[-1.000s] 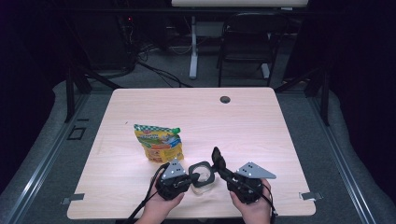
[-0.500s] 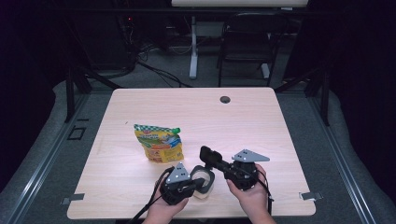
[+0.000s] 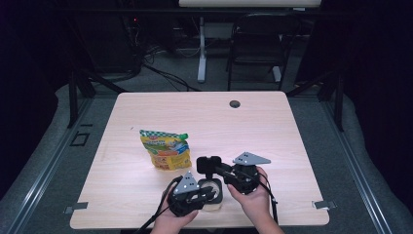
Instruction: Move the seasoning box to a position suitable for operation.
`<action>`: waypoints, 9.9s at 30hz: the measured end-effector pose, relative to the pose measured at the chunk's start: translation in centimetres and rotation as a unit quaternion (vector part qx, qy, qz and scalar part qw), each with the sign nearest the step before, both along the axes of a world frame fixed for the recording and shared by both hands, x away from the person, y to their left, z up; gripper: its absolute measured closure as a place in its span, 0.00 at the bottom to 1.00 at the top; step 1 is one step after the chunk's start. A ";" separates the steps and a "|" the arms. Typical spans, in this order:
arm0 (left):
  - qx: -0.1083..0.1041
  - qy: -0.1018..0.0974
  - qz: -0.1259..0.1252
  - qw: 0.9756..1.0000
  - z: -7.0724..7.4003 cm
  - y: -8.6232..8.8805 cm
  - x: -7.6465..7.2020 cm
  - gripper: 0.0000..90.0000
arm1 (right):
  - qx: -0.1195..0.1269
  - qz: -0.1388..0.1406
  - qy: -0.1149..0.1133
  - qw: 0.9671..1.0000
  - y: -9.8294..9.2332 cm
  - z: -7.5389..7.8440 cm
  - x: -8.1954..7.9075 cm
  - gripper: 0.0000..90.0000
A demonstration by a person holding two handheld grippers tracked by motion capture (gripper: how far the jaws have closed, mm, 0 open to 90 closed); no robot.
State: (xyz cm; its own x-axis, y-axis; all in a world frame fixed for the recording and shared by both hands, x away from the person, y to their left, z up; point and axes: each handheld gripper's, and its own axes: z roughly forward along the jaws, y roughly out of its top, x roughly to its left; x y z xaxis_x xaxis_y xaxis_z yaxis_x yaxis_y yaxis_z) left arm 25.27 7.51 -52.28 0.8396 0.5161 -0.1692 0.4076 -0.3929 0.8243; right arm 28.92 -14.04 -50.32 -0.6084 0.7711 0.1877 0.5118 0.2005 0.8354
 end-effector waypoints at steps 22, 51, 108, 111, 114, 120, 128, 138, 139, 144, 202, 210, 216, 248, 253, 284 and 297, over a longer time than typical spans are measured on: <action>-0.003 -0.026 0.122 0.992 3.0 12.4 1.7 0.67 | -0.002 -0.007 -0.016 1.000 -2.2 0.8 -2.5 0.78; -0.021 -0.021 0.191 0.981 6.0 17.6 7.3 0.53 | -0.010 0.015 -0.051 0.999 -0.6 3.3 -1.4 0.74; -0.030 -0.057 0.111 0.992 5.5 13.9 8.3 0.85 | 0.030 -0.019 -0.033 0.999 -3.7 0.5 -2.0 0.71; -0.021 -0.068 0.115 0.991 5.6 13.8 7.8 0.95 | 0.033 -0.019 -0.033 0.999 -3.7 0.5 -2.0 0.71; -0.017 -0.078 0.116 0.990 5.6 13.8 7.5 0.98 | 0.030 -0.019 -0.031 0.999 -3.7 0.5 -2.0 0.71; -0.016 -0.084 0.105 0.991 5.6 13.8 6.8 1.00 | 0.032 -0.022 -0.029 0.999 -3.9 0.4 -1.9 0.71; -0.029 -0.085 0.078 0.993 5.6 14.2 5.0 1.00 | 0.036 -0.026 -0.029 0.999 -4.2 0.4 -1.9 0.71; -0.041 -0.089 0.037 0.994 5.5 15.1 1.7 1.00 | 0.039 -0.031 -0.030 0.998 -4.3 0.4 -2.0 0.71; -0.044 -0.089 0.030 0.995 5.6 15.1 1.4 1.00 | 0.038 -0.031 -0.030 0.998 -4.2 0.4 -2.0 0.71; -0.053 -0.085 -0.001 0.995 5.6 15.0 1.2 1.00 | 0.035 -0.029 -0.032 0.998 -4.2 0.5 -2.1 0.70; -0.016 -0.076 0.078 0.994 3.1 18.8 -2.0 1.00 | 0.014 0.147 -0.030 0.988 6.8 1.8 -0.4 0.99; -0.030 -0.071 0.095 0.993 2.9 18.6 -0.4 1.00 | 0.017 0.152 -0.034 0.988 6.6 2.2 -1.2 1.00; -0.038 -0.071 0.098 0.992 2.7 18.3 -0.1 0.97 | 0.014 0.149 -0.036 0.988 6.2 2.2 -1.4 1.00; -0.025 -0.063 0.134 0.989 1.8 20.4 -0.9 0.72 | -0.018 0.185 -0.073 0.980 6.5 8.3 -0.1 0.70; -0.018 -0.061 0.128 0.990 1.6 20.1 -1.0 0.72 | -0.014 0.199 -0.069 0.977 8.0 8.6 0.2 0.68; -0.016 -0.060 0.128 0.990 1.2 20.3 -0.8 0.72 | -0.100 0.271 -0.056 0.956 15.1 8.9 1.3 0.77; -0.014 -0.061 0.129 0.990 1.1 20.4 -0.8 0.72 | -0.146 0.303 -0.034 0.941 17.1 8.9 1.8 0.80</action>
